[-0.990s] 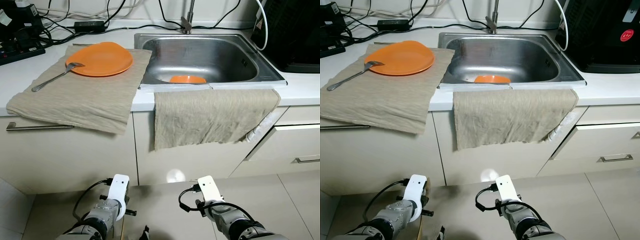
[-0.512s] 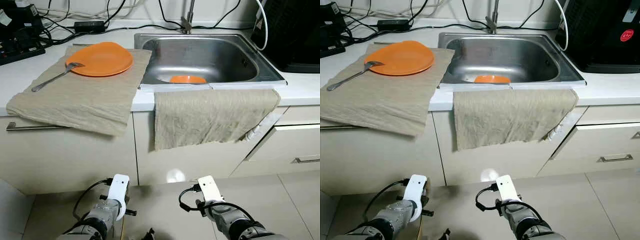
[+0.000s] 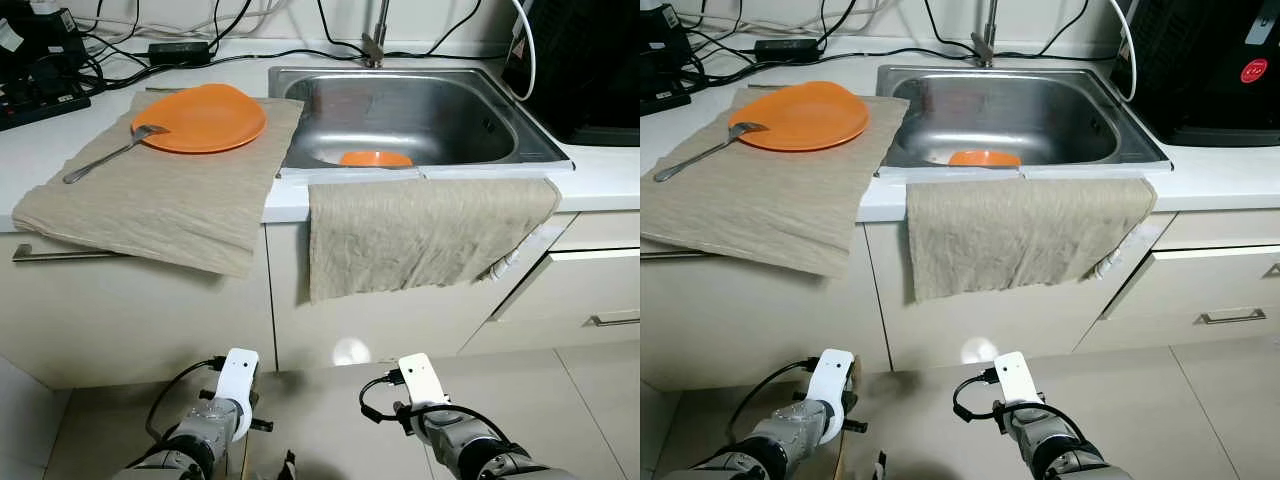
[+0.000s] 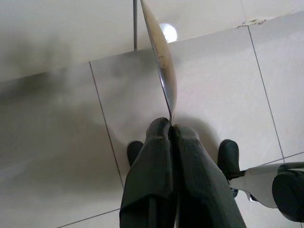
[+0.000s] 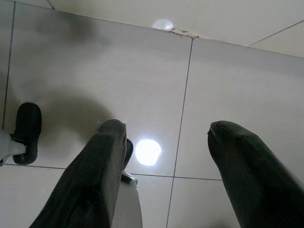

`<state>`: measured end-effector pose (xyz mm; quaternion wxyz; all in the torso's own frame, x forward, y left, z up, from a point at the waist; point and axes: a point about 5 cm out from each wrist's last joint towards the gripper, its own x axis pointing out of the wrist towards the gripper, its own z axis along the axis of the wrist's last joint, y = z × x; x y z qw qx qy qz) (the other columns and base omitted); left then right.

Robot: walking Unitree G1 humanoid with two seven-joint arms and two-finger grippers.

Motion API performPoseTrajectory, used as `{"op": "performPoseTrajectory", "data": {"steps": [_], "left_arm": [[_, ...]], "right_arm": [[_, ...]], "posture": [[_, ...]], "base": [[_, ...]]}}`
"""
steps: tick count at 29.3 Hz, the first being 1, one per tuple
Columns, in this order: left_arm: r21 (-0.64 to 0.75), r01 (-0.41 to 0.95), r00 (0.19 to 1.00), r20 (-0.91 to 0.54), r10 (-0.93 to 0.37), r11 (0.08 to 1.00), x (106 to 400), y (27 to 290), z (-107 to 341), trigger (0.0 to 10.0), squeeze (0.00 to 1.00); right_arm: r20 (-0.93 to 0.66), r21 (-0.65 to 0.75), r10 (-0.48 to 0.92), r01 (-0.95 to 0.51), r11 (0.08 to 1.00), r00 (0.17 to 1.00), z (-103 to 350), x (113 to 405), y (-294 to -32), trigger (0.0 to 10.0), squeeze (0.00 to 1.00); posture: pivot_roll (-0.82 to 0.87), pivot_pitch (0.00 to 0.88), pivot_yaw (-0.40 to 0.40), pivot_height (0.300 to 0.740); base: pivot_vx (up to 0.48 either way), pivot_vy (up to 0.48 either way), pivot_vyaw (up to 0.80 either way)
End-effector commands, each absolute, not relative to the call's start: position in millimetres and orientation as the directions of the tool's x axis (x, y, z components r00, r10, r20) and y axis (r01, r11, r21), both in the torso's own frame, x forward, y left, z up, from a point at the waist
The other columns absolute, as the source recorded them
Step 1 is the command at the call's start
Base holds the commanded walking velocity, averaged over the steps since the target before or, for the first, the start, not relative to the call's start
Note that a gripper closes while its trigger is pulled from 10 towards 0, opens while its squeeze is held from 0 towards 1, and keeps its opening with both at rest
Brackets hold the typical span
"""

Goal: Kitchen organization

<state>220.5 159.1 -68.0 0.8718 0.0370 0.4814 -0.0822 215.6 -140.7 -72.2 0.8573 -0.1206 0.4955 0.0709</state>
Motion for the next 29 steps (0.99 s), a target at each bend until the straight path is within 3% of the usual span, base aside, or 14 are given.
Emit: {"op": "performPoseTrajectory", "data": {"steps": [1,6,11,17,22,24,27,29], "left_arm": [[-0.01,0.191,0.506,-0.856,-0.107,0.982,217.0,158.6,-70.2,10.0,0.0],[-0.025,0.166,0.524,-0.844,-0.11,0.986,217.5,157.8,-69.9,10.0,0.0],[-0.088,0.095,0.612,-0.781,-0.128,0.992,221.2,154.7,-66.7,10.0,0.0],[-0.122,0.066,0.656,-0.743,-0.136,0.99,223.7,153.5,-64.2,10.0,0.0],[-0.154,0.023,0.693,-0.71,-0.126,0.988,225.1,153.3,-62.4,10.0,0.0],[-0.172,-0.009,0.709,-0.696,-0.114,0.985,225.4,153.6,-61.8,10.0,0.0],[-0.207,-0.01,0.806,-0.581,-0.115,0.978,264.5,157.2,-32.5,10.0,0.0],[-0.244,-0.037,0.827,-0.551,-0.108,0.969,273.1,157.9,-25.1,10.0,0.0]], "right_arm": [[-0.87,-0.141,-0.003,-0.244,0.959,0.494,-71.3,217.2,-141.7,10.0,0.0],[-0.862,-0.146,-0.006,-0.236,0.961,0.507,-70.9,218.0,-141.9,10.0,0.0],[-0.813,-0.119,0.0,-0.167,0.979,0.582,-68.7,220.7,-141.1,10.0,0.0],[-0.789,-0.096,0.011,-0.141,0.985,0.614,-67.3,222.2,-140.1,10.0,0.0],[-0.731,-0.1,0.022,-0.138,0.985,0.682,-42.8,258.3,-151.6,10.0,0.0],[-0.727,-0.092,0.029,-0.14,0.986,0.686,-42.6,258.5,-149.9,10.0,0.0],[-0.716,-0.104,0.033,-0.153,0.983,0.697,-41.8,259.2,-148.9,10.0,0.0],[-0.71,-0.099,0.04,-0.155,0.983,0.703,-41.6,259.3,-148.0,10.0,0.0]], "posture": [[0.09,0.0,-0.037,0.74],[0.09,0.0,-0.038,0.74],[0.09,0.0,-0.04,0.74],[0.09,0.0,-0.041,0.74],[0.09,0.0,-0.04,0.74],[0.09,0.0,-0.04,0.74],[0.09,0.0,-0.041,0.74],[0.09,0.0,-0.041,0.74]], "base": [[0.0,0.0,0.0],[0.0,0.0,0.0],[0.0,0.0,0.0],[0.0,0.0,0.0],[0.0,0.0,0.0],[0.0,0.0,0.0],[0.0,0.0,0.0],[0.0,0.0,0.0]]}}
